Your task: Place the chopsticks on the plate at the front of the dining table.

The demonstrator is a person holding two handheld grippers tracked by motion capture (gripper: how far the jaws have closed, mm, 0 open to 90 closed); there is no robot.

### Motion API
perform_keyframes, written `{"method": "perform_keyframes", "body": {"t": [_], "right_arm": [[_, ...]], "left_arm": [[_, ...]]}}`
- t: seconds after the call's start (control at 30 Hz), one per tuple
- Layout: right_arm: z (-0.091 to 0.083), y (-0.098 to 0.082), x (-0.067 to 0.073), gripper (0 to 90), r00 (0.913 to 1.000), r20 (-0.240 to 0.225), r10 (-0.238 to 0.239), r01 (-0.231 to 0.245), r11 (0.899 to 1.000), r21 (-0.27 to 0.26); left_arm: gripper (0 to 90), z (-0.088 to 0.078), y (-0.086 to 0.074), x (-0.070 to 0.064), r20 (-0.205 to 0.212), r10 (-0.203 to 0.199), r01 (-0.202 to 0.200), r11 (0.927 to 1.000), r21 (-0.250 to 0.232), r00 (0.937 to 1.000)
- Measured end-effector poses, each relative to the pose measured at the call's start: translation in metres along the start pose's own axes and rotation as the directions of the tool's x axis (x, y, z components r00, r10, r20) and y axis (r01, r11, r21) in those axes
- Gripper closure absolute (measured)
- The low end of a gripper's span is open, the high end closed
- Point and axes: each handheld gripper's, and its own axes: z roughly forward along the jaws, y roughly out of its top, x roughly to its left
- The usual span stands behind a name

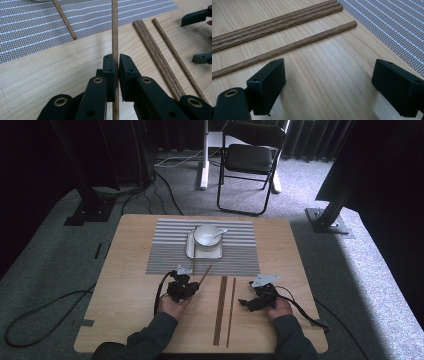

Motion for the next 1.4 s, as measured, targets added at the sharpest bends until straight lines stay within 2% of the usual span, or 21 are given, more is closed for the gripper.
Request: {"method": "perform_keyframes", "body": {"t": [0.47, 0.63, 1.4], "right_arm": [[0.000, 0.000, 0.000, 11.3, 1.0000, 0.000, 0.000, 0.000, 1.000, 0.000], [0.000, 0.000, 0.000, 11.3, 1.0000, 0.000, 0.000, 0.000, 1.000, 0.000], [0.000, 0.000, 0.000, 11.3, 1.0000, 0.000, 0.000, 0.000, 1.000, 0.000]], "left_arm": [[84.4, -0.007, 0.003, 0.007, -0.014, -0.026, 0.025, 0.9991, -0.033, 0.9996], [84.4, -0.010, 0.004, 0.011, -0.012, -0.046, 0.045, 0.9980, -0.044, 0.9989], [84.3, -0.015, 0.009, 0.020, -0.022, -0.074, 0.072, 0.9951, -0.068, 0.9970]]}}
